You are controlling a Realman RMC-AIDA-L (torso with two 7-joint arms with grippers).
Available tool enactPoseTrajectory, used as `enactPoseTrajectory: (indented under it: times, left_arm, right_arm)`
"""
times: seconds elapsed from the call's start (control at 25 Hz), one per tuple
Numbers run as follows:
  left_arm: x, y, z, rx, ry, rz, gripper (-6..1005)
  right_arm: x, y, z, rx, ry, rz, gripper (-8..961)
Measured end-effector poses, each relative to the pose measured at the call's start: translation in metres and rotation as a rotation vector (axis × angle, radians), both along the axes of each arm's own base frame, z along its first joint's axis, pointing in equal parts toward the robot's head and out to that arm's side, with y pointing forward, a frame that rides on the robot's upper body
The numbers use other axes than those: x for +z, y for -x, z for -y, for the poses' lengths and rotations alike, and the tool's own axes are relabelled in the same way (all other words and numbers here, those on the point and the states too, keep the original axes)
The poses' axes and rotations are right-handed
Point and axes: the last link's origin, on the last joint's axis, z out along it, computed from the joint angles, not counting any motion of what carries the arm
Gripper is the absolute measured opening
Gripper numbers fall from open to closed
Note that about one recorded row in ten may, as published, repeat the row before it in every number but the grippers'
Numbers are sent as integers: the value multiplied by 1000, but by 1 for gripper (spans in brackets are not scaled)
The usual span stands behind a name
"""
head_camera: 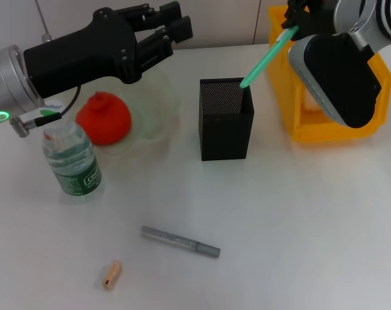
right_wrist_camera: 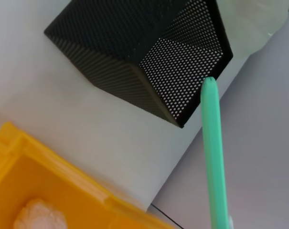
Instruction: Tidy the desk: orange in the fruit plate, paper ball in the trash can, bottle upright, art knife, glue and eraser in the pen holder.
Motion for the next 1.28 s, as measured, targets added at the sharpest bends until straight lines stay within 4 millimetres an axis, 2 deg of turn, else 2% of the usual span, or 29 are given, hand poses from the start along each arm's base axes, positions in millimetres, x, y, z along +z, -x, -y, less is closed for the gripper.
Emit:
enactPoseTrajectory:
  times: [0.56,0.92,1.28]
  left_arm:
    - [0,2,2,4,-8,23,335]
    - [0,2,4,-2,-5,26,338]
    - [0,1,3,-11,-13,23,340]
  right_arm:
    - [-10,6,-7,88,19,54,207]
    - [-32,4,-11,103,63,79,210]
    - [-43,5,-13,120,87,97,212]
